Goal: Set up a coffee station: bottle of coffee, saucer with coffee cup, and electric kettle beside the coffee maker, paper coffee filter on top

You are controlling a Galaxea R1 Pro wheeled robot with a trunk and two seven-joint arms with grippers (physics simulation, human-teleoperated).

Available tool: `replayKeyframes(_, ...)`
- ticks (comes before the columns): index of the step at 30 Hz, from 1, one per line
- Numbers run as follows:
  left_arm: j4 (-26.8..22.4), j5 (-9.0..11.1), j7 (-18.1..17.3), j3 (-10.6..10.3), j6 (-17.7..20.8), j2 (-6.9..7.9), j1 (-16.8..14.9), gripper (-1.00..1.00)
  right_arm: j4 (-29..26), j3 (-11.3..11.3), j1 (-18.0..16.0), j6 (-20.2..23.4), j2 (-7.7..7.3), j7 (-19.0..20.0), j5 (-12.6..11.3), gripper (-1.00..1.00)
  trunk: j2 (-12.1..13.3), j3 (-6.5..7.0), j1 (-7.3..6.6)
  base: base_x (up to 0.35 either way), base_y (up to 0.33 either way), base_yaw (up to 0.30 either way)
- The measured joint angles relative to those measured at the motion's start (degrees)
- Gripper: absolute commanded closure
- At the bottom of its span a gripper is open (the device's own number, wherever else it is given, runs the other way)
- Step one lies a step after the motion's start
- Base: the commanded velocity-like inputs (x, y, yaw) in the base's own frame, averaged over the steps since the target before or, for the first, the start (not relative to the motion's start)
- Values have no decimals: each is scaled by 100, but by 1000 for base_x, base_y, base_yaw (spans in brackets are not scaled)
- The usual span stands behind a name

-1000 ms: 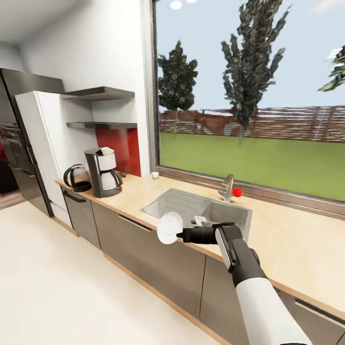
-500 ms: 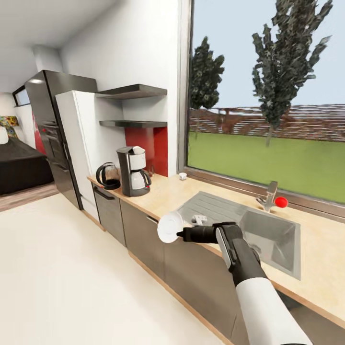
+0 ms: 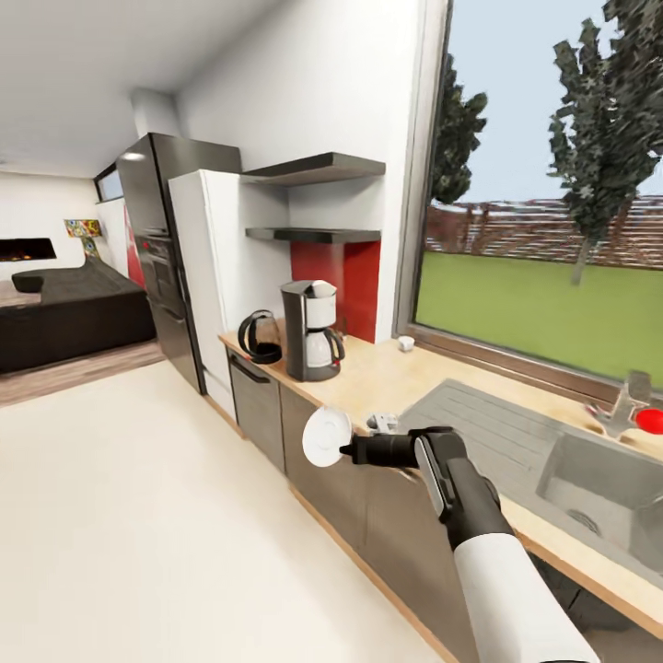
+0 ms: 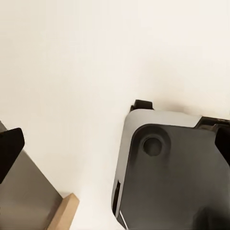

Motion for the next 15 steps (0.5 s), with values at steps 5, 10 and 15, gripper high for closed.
replayKeyframes(5,-1,2,0,-4,-1,1,-3,-100,8,-4,0,-2,0,3,-5,100,0,-18,0,325,49,257)
replayKeyframes(10,0,3,0,-5,-1,0,-5,-100,39,-35,0,2,0,22,-18,100,0,-29,0,336,8,131)
replayKeyframes(15,1,10,0,0,-2,0,-6,-100,45,-52,1,-1,-4,39,-43,100,-1,-31,0,339,1,18)
